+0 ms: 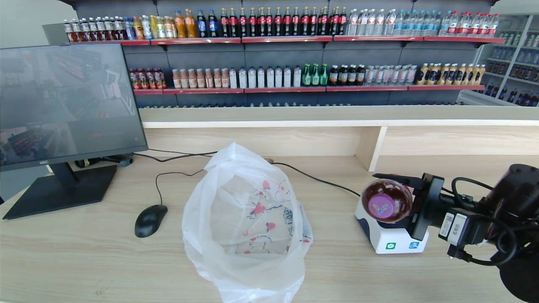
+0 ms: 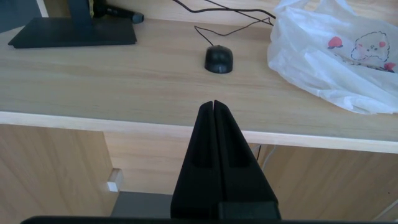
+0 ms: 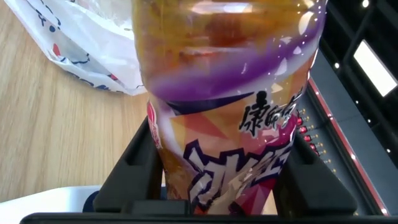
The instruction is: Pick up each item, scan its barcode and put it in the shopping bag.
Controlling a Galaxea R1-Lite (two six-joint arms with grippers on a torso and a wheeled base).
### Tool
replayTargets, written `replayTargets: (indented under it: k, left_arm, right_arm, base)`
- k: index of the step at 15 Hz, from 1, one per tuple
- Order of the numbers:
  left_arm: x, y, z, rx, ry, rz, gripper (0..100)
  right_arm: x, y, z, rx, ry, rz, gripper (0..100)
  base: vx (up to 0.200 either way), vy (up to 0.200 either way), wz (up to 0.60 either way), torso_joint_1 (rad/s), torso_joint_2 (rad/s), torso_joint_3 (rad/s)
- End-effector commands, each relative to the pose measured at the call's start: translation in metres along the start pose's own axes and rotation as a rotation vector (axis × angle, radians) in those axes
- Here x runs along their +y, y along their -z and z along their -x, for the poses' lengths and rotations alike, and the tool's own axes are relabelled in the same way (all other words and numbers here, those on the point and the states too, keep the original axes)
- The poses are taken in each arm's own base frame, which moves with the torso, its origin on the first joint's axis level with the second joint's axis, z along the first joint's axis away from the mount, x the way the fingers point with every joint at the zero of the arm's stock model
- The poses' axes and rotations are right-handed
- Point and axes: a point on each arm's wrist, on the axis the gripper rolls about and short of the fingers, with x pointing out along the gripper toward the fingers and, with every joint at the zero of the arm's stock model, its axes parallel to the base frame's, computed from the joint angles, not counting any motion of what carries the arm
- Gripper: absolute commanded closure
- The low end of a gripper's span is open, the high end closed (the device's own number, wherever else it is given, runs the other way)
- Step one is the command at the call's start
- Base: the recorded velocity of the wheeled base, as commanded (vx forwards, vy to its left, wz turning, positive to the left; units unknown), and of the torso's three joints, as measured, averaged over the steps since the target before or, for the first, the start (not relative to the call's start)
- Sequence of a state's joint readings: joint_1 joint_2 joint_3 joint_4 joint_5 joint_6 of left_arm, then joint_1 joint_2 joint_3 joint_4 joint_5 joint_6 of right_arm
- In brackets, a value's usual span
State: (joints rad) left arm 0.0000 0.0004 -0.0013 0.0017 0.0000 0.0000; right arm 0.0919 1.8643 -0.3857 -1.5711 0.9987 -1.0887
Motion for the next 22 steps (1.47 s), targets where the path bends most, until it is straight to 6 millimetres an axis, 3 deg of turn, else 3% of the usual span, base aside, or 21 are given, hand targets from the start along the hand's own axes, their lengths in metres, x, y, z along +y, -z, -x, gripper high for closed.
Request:
replayTargets:
  k: [1, 22]
  left_arm:
    - [0.0, -0.0001, 0.0001, -0.001, 0.0, 0.0, 100]
    - [0.0, -0.0001, 0.0001, -0.001, 0.0, 0.0, 100]
  right_arm:
    - [0.001, 0.0008, -0.0002, 0.001, -0.002, -0.002, 100]
    - [0.0005, 0.0007, 0.0022, 0.01, 0.001, -0.002, 100]
  base:
    - [0.0, 0.0, 0.0, 0.0, 0.0, 0.0]
    - [0.0, 0.0, 0.0, 0.0, 0.0, 0.0]
